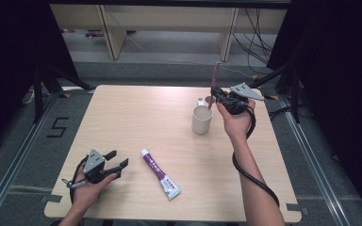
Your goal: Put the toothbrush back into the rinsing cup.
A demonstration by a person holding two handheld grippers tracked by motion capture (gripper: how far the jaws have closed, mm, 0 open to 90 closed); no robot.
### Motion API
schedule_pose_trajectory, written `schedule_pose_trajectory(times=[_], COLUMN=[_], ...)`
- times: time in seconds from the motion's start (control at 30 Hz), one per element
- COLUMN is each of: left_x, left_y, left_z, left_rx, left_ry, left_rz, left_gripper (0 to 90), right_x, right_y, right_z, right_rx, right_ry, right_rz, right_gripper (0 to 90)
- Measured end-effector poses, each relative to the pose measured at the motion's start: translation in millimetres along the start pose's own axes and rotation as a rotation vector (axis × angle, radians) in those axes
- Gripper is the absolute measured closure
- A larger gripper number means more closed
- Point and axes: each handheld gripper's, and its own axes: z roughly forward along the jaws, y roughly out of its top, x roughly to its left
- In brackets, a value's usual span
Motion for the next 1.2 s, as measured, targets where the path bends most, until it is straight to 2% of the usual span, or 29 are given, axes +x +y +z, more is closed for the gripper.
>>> schedule_pose_trajectory(times=[0.17, 0.23, 0.3, 0.43, 0.57, 0.63, 0.73, 1.2], left_x=[0.0, 0.0, 0.0, -0.2, -0.2, -0.1, -0.1, 0.4], left_y=[0.0, 0.0, 0.0, 0.0, -0.1, -0.1, -0.1, -0.1], left_z=[-0.2, -0.1, -0.1, -0.1, -0.2, -0.2, -0.3, -0.4], left_rx=[-0.001, 0.000, 0.000, 0.000, -0.001, -0.001, -0.002, -0.002], left_ry=[0.000, -0.001, -0.001, -0.001, -0.002, -0.002, -0.003, -0.005], left_rz=[0.001, 0.001, 0.001, 0.001, 0.001, 0.001, -0.001, -0.005], left_gripper=[36.8, 36.7, 36.7, 36.8, 36.8, 36.8, 36.7, 36.7], right_x=[-0.7, 0.0, -1.6, -1.1, -2.6, -2.5, -2.7, -7.6], right_y=[0.4, 0.2, 0.2, -0.4, -1.1, -2.0, -2.4, -0.7], right_z=[3.3, 4.3, 6.2, 7.9, 11.4, 14.2, 15.5, 26.3], right_rx=[0.008, 0.009, 0.005, 0.013, 0.008, 0.018, 0.015, 0.025], right_ry=[-0.010, -0.008, -0.013, -0.025, -0.019, -0.013, -0.028, -0.033], right_rz=[-0.002, 0.015, -0.007, 0.015, -0.001, 0.010, 0.008, 0.009], right_gripper=[82.7, 82.8, 82.7, 82.7, 82.7, 82.7, 82.6, 82.3])
